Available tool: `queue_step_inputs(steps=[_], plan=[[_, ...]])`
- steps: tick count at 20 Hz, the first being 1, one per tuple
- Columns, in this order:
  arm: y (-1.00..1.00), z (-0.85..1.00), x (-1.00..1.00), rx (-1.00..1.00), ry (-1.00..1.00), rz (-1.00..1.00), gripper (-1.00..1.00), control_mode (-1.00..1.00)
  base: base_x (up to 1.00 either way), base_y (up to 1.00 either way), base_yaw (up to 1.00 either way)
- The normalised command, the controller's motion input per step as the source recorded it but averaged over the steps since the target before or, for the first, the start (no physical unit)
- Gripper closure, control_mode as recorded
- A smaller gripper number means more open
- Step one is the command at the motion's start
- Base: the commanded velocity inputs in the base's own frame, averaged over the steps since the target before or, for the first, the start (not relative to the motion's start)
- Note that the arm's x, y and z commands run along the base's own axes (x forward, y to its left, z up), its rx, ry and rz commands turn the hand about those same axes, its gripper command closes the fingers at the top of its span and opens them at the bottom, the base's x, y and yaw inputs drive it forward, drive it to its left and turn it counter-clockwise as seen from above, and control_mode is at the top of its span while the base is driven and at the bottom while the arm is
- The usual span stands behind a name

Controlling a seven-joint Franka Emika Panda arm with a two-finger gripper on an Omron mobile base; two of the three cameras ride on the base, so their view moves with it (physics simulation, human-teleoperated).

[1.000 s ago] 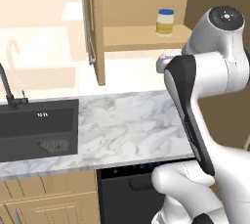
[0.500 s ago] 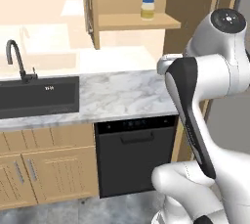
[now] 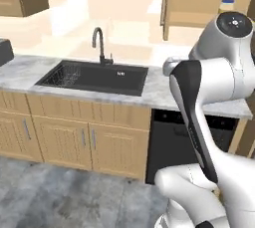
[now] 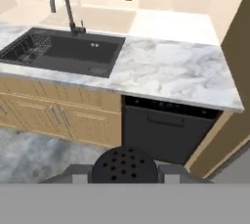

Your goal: Move the mayonnaise and shaker from the cabinet to the dining counter.

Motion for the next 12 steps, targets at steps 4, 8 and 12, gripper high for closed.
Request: queue_step_inputs(steps=[4, 8, 12], plan=[[0.00, 0.00, 0.00, 0.00, 0.00, 0.00, 1.00, 1.00, 0.02, 0.21, 0.93], [0.00, 0.00, 0.00, 0.00, 0.00, 0.00, 1.00, 1.00, 0.06, 0.09, 0.86], [0.00, 0.00, 0.00, 0.00, 0.00, 0.00, 1.00, 1.00, 0.07, 0.13, 0.81]])
